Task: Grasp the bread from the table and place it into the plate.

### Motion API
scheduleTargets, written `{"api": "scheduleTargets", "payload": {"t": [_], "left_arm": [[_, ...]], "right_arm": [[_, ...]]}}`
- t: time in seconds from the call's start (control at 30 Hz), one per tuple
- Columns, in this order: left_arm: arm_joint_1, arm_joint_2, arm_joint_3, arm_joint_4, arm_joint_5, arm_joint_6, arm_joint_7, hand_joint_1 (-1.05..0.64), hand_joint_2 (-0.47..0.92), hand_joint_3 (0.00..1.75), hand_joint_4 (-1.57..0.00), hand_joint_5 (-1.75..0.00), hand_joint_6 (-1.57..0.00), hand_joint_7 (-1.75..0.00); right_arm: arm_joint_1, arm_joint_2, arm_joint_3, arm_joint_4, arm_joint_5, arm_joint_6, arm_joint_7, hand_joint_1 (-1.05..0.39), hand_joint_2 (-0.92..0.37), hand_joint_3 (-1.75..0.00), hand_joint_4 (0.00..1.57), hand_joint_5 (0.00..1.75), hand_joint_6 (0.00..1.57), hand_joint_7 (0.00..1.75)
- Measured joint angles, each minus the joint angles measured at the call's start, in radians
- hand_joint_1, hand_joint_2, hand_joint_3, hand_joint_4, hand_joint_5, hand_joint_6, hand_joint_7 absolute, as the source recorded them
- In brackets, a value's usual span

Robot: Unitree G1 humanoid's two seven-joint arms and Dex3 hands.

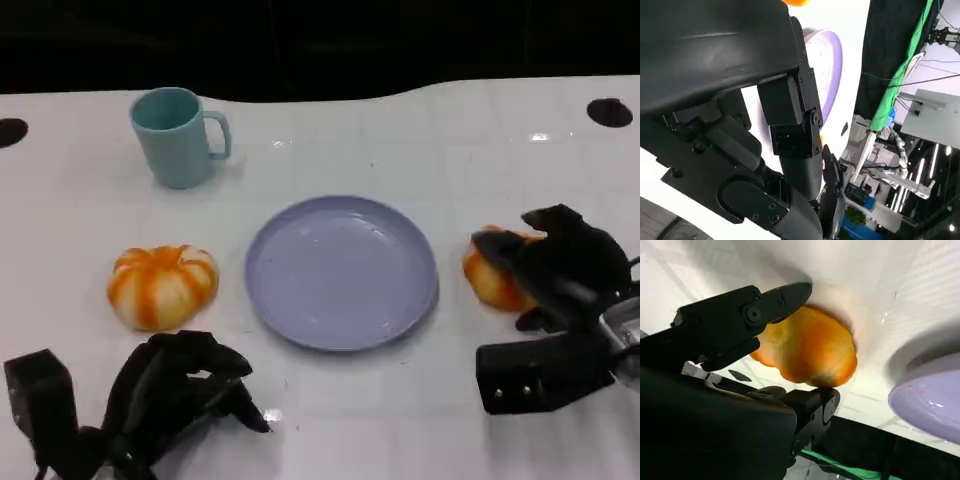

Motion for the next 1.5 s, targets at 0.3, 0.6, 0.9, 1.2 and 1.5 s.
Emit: {"api": "scheduleTargets", "payload": {"t": [0.3, 0.6, 0.9, 1.2, 1.5], "left_arm": [[0.000, -0.001, 0.000, 0.000, 0.000, 0.000, 0.000, -1.05, 0.69, 0.00, -1.57, -0.60, -1.57, -0.23], [0.001, -0.001, 0.000, -0.001, 0.000, 0.000, 0.000, -1.05, 0.69, 0.00, -1.57, -0.59, -1.57, -0.22], [0.001, -0.001, 0.000, -0.004, 0.000, 0.000, 0.000, -1.05, 0.69, 0.00, -1.57, -0.59, -1.57, -0.22], [0.002, -0.001, 0.000, -0.004, 0.000, 0.000, 0.000, -1.05, 0.69, 0.00, -1.57, -0.60, -1.57, -0.23], [0.002, -0.001, -0.001, -0.004, 0.000, 0.000, 0.000, -1.05, 0.69, 0.00, -1.57, -0.60, -1.57, -0.23]], "right_arm": [[-0.081, 0.046, 0.045, 0.180, 0.034, -0.034, -0.094, -0.26, -0.82, 0.00, 0.98, 0.19, 0.84, 0.07], [-0.110, 0.055, 0.075, 0.288, 0.056, -0.125, -0.274, -0.18, -0.88, -0.13, 0.86, 1.74, 0.80, 1.40], [-0.111, 0.061, 0.103, 0.331, 0.057, -0.153, -0.422, -0.17, -0.84, -0.18, 0.91, 1.75, 0.83, 1.42], [-0.110, 0.064, 0.087, 0.331, 0.104, -0.205, -0.518, -0.15, -0.79, -0.27, 0.95, 1.75, 0.82, 1.50], [-0.107, 0.066, 0.045, 0.260, 0.170, -0.263, -0.526, -0.10, -0.45, -1.02, 0.97, 1.75, 0.79, 1.59]]}}
